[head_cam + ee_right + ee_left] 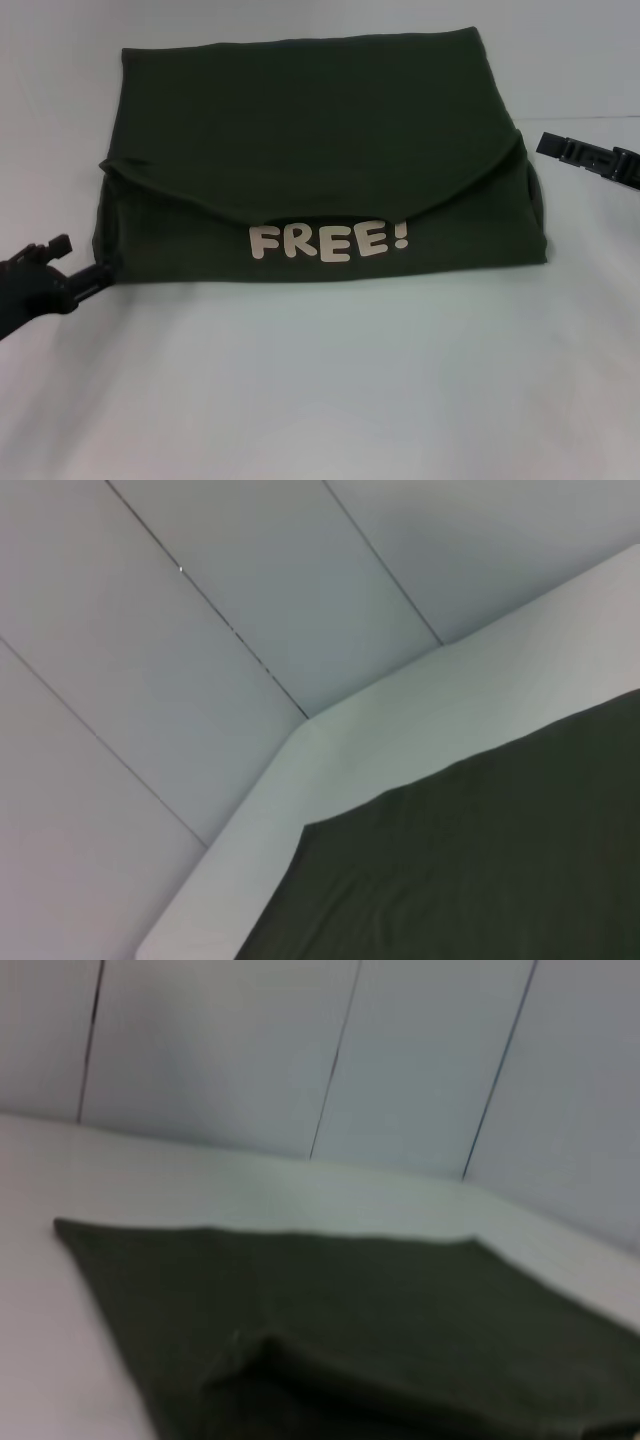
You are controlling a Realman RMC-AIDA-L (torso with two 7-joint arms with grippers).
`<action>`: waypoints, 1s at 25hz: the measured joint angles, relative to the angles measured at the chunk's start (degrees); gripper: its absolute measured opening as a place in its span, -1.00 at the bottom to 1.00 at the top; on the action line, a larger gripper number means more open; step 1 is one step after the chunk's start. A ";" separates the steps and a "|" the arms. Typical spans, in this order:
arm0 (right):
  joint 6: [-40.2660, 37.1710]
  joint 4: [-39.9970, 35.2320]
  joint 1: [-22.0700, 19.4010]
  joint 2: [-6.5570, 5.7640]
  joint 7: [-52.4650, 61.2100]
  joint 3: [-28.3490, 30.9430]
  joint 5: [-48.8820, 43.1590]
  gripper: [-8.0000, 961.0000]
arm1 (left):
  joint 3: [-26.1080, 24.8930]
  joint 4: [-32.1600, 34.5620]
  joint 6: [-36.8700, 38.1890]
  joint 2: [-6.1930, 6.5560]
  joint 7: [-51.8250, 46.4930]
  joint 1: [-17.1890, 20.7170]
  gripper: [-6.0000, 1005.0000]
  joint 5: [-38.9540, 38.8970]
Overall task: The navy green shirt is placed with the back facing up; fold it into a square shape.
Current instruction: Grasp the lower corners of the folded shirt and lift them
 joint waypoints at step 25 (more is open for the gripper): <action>5.54 0.39 1.50 1.81 1.01 -0.02 0.63 0.53 | 10.94 -3.38 -14.51 -0.21 5.73 -3.39 0.71 2.53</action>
